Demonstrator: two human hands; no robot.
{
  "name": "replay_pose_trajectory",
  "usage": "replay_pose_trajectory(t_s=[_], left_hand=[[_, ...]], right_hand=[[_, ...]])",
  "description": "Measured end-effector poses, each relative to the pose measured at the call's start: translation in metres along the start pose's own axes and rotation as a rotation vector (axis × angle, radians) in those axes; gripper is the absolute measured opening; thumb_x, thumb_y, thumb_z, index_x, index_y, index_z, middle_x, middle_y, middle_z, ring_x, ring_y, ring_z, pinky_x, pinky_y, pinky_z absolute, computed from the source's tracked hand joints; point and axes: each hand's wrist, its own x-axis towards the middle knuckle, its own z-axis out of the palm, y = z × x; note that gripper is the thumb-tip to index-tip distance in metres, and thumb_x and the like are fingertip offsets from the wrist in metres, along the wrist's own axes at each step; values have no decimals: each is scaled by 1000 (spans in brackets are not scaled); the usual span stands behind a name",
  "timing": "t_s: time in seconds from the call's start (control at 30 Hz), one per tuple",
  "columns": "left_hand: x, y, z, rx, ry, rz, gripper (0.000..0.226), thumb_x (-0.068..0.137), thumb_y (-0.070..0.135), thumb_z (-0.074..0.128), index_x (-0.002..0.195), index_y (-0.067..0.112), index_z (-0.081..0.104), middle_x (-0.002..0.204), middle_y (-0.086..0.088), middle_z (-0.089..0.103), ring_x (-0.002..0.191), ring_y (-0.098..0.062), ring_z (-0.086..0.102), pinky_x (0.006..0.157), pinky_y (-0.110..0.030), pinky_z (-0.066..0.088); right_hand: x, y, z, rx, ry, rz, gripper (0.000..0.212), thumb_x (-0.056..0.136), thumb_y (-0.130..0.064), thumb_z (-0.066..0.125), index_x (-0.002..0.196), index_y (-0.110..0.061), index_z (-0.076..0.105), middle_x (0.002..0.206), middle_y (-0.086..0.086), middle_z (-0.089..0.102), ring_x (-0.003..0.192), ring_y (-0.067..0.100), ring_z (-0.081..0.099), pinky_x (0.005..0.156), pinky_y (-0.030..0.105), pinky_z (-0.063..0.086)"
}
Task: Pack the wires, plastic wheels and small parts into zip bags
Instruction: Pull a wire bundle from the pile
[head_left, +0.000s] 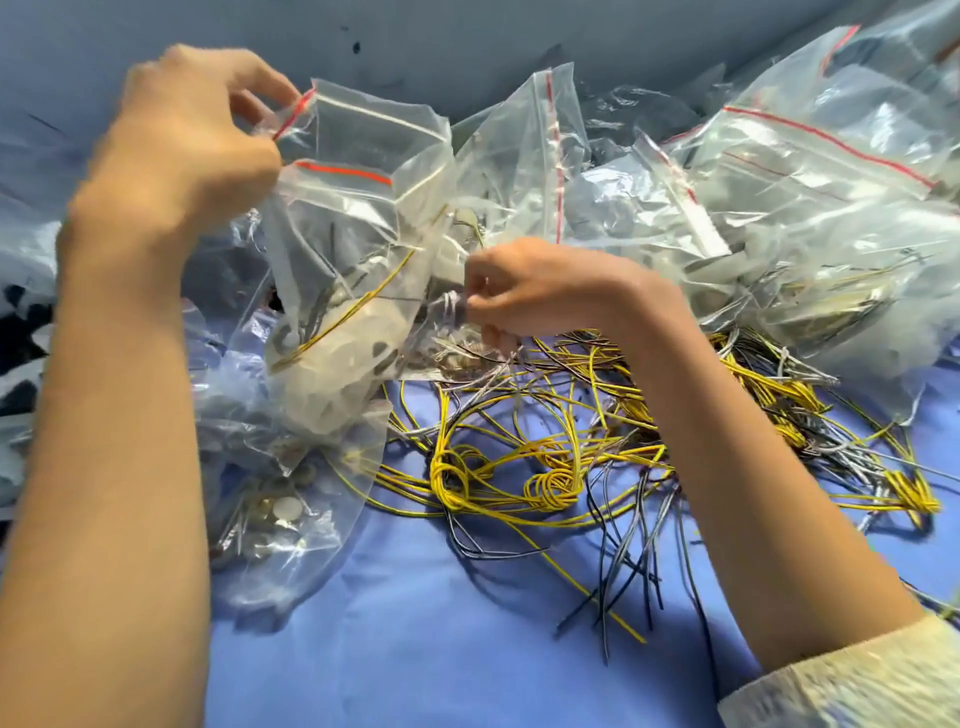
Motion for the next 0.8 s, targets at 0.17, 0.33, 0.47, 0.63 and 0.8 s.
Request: replay_pose_trajectory(t_s=[0.17, 0.33, 0.47, 0.63, 0.8], left_hand=[[-2, 4, 4, -25, -20, 34, 42, 80, 10, 52, 105, 43, 63, 91, 6, 64, 75, -16, 54, 74, -26, 42], [-15, 34, 13, -125, -224, 191, 39, 86, 8, 54, 104, 43, 56, 87, 14, 60, 78, -15, 60, 67, -32, 51], [-16, 48, 23, -125, -301, 281, 39, 91, 6, 50, 106, 42, 52, 92, 13, 60, 70, -5, 56, 61, -28, 50], [-19, 54, 26, 11, -320, 351, 36, 87, 5, 48, 102, 31, 67, 98, -5, 55, 84, -21, 53, 70, -27, 38], [-18, 56, 27, 46, -263, 243, 28, 84, 13, 50, 96, 26, 72, 90, -6, 53, 71, -15, 47, 69, -24, 32]], right_hand=[[-23, 33, -34, 342, 265, 55, 20, 95, -12, 52, 77, -19, 49, 82, 5, 69, 66, 6, 63, 67, 24, 50], [-35, 37, -44, 716, 358, -74, 15, 87, -10, 58, 74, -16, 53, 93, 7, 68, 92, 13, 66, 89, 33, 53], [-34, 30, -43, 781, 417, -116, 11, 77, -10, 52, 69, -14, 47, 112, 10, 67, 106, 11, 64, 95, 37, 52], [-34, 28, -43, 873, 413, -133, 14, 78, -11, 50, 70, -18, 42, 97, 3, 73, 100, 19, 68, 90, 36, 52], [-32, 31, -43, 930, 407, -113, 20, 98, -8, 40, 82, -18, 37, 103, 6, 66, 93, 30, 70, 88, 47, 52]])
